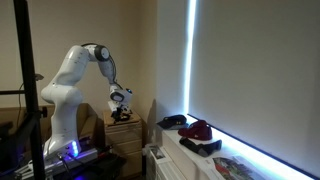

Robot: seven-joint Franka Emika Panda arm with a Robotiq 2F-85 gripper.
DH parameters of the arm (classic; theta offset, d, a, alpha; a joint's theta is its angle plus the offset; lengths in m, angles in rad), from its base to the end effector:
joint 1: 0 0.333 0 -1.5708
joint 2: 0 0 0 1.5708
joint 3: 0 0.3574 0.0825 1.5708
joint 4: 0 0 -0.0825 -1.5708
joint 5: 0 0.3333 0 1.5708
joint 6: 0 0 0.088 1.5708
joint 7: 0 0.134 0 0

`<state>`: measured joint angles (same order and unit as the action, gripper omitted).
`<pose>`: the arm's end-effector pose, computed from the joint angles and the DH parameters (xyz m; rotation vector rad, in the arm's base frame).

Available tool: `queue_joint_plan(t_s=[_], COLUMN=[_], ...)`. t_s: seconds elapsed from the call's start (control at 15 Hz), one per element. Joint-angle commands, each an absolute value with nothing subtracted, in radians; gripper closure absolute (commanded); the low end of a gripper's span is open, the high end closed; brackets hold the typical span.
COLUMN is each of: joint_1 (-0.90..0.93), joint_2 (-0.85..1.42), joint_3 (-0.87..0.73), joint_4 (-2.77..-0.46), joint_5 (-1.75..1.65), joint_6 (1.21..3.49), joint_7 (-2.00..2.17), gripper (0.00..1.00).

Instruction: Open the topmost drawer

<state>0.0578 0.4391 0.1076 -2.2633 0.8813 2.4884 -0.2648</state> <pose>0.4963 0.0925 0.2086 -2.5893 0.4568 0.2466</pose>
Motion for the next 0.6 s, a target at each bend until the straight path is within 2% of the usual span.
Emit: queue_joint_plan(t_s=[0.0, 0.33, 0.53], joint_1=[0.083, 0.186, 0.304], joint_2=[0.482, 0.543, 0.612], joint_3=[0.150, 0.205, 0.140], joint_4=[-2.249, -2.255, -2.245], joint_5=[0.906, 0.857, 0.843], joint_6=[2.591, 2.941, 3.089], joint_7=[-0.248, -0.186, -0.113], gripper=[0.00, 0.00, 0.00])
